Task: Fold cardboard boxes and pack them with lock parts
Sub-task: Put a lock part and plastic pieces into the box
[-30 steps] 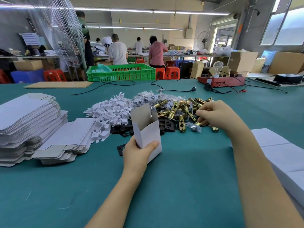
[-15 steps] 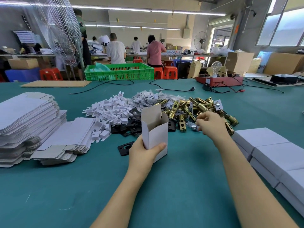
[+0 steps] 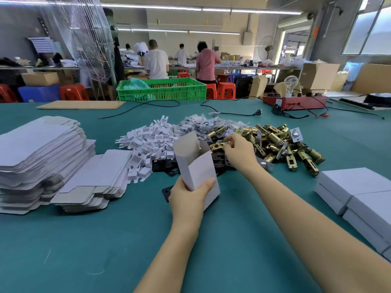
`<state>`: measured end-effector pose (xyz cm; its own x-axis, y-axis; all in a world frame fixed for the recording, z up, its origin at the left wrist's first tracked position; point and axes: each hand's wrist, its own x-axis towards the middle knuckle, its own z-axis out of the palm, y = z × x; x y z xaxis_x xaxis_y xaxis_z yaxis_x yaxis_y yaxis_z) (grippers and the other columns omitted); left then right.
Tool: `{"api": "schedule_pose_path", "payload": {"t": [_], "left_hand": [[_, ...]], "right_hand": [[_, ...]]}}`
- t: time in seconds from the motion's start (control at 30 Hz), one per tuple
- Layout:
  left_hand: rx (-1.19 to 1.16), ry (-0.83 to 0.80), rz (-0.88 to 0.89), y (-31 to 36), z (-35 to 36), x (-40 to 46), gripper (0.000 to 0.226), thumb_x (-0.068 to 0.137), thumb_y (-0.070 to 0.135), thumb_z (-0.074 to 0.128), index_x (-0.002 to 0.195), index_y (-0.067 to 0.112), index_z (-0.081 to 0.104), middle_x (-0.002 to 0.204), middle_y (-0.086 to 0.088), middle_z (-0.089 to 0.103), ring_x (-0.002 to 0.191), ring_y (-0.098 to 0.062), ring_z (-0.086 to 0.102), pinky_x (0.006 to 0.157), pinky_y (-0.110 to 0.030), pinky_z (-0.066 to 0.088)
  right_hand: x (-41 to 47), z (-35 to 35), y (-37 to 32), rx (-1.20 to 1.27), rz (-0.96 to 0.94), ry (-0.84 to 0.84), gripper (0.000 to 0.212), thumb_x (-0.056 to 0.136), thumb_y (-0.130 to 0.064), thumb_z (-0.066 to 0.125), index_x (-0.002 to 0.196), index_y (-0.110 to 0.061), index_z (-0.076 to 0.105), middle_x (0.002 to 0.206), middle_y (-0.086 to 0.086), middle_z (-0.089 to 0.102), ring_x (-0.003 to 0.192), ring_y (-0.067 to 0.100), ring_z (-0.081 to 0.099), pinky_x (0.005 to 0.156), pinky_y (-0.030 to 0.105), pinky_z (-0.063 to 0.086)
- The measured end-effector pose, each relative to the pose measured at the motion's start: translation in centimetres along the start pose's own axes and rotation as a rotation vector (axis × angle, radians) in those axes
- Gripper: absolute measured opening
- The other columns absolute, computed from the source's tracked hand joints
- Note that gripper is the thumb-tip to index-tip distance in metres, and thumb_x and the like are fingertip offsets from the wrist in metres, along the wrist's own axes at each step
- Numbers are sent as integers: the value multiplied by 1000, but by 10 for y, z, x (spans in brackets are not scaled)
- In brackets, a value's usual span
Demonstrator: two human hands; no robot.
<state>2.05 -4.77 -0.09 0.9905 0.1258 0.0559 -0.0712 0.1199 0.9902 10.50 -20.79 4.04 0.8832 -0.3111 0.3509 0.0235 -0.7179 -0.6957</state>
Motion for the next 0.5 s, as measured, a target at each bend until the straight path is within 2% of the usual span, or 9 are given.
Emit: {"api": "schedule_pose_path", "payload": {"t": [0.1, 0.17, 0.3, 0.4, 0.5], "left_hand": [[-112, 53, -58, 0, -2, 6, 27, 76, 16, 83, 90, 25, 63, 95, 6, 72, 88, -13, 68, 79, -33, 56], [-114, 59, -63, -1, -2, 8, 27, 75, 17, 84, 91, 25, 63, 95, 5, 72, 87, -13, 69, 79, -33, 56], [-61, 35, -56, -2, 0, 8, 28, 74, 18, 84, 94, 25, 66, 91, 9, 73, 88, -14, 70, 83, -37, 58], [-39, 18, -52, -4, 0, 8, 28, 74, 18, 84, 93, 26, 66, 90, 7, 74, 88, -16, 71, 83, -40, 58], [-33, 8, -52, -4, 0, 8, 28, 74, 18, 84, 93, 27, 66, 91, 7, 74, 87, -15, 70, 83, -39, 58]], "right_hand": [[22, 15, -5, -110, -104, -75, 26, 97, -12, 42, 118, -7, 55, 103, 14, 65, 87, 28, 60, 74, 37, 50], [35, 25, -7, -193, -162, -139, 29, 99, -13, 40, 123, -6, 54, 114, 16, 62, 97, 30, 57, 77, 35, 46], [54, 41, -11, -279, -232, -256, 33, 100, -14, 36, 127, -8, 54, 138, 13, 45, 119, 30, 48, 96, 37, 41], [61, 51, -13, -411, -269, -308, 33, 100, -15, 34, 125, -9, 55, 141, 8, 44, 127, 28, 43, 98, 43, 40], [65, 56, -13, -597, -249, -380, 37, 99, -20, 37, 133, -13, 51, 151, 0, 35, 137, 26, 31, 100, 48, 32]]}}
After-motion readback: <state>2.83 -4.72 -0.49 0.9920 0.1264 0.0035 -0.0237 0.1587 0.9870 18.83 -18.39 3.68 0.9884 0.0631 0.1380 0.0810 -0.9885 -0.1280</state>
